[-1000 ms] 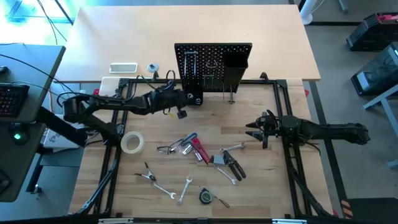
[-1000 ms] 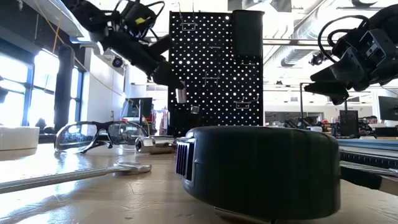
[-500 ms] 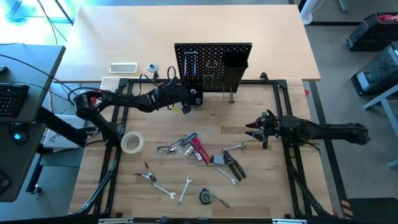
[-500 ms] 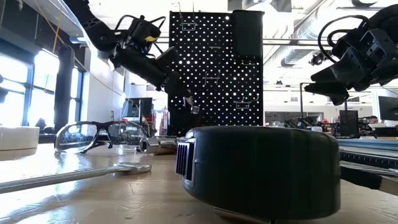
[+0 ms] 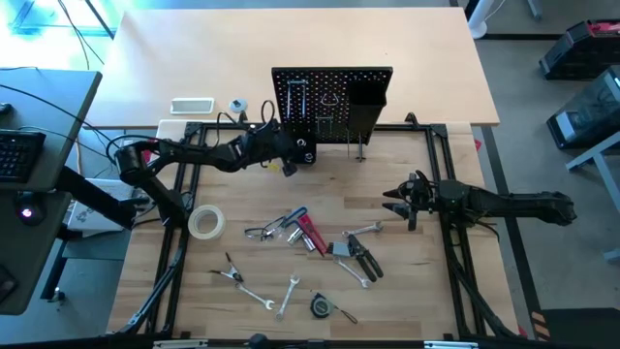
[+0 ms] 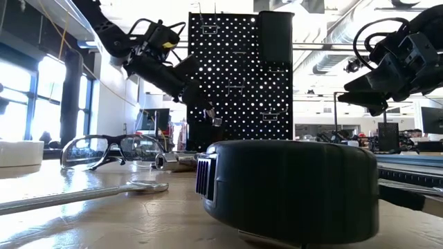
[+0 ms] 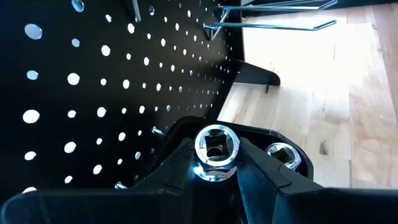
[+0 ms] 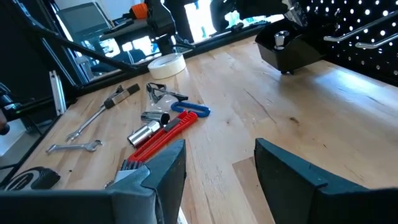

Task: Hang tools onto peg board
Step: Put the bottom socket into the bottom black bin on the peg board

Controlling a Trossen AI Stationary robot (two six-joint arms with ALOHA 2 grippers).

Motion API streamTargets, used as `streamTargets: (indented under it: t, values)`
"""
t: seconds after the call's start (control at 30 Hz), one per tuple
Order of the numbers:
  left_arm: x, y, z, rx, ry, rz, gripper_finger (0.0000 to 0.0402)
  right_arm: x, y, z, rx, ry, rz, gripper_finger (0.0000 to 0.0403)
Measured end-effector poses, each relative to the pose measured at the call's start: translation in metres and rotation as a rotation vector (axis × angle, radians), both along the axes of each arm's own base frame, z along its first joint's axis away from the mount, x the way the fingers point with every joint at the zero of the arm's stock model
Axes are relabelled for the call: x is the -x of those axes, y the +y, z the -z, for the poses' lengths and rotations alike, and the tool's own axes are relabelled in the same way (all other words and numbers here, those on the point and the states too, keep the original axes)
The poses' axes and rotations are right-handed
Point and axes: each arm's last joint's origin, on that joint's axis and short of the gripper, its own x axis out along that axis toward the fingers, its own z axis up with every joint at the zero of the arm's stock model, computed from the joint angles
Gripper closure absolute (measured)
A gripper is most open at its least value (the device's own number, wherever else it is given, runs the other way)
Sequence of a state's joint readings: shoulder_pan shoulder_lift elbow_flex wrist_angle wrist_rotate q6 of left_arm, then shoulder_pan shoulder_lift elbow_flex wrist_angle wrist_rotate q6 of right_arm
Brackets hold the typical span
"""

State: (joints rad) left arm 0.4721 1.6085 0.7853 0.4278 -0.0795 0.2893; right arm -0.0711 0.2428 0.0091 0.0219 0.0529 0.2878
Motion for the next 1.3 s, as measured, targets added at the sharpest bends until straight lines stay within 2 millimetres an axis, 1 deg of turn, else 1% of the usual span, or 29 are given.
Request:
streamTargets:
  t: [0.07, 0.2, 0.5, 0.9, 1.0, 1.2, 1.3]
  values:
    - [-0.003, 0.001, 0.001, 0.006, 0.006, 0.003, 0.0320, 0.000, 0.000, 0.000, 0.001, 0.000, 0.002, 0.0217]
    - [-0.008, 0.004, 0.011, 0.045, 0.032, 0.010, 0.0318, 0.000, 0.000, 0.000, -0.002, -0.001, 0.004, 0.0217]
    - [-0.024, 0.010, 0.016, 0.059, 0.029, 0.025, 0.0316, 0.000, 0.000, 0.000, -0.007, -0.001, 0.002, 0.0217]
    - [-0.027, 0.011, 0.017, 0.060, 0.027, 0.032, 0.0313, 0.000, 0.000, 0.000, 0.008, 0.001, -0.002, 0.0217]
    - [-0.027, 0.011, 0.017, 0.060, 0.027, 0.032, 0.0302, 0.000, 0.000, 0.000, 0.008, 0.001, -0.002, 0.0217]
    - [-0.027, 0.012, 0.016, 0.056, 0.018, 0.033, 0.0269, 0.000, 0.000, 0.000, 0.008, 0.001, -0.002, 0.0217]
    - [-0.027, 0.012, 0.016, 0.056, 0.016, 0.033, 0.0263, 0.000, 0.000, 0.000, 0.008, 0.001, -0.002, 0.0217]
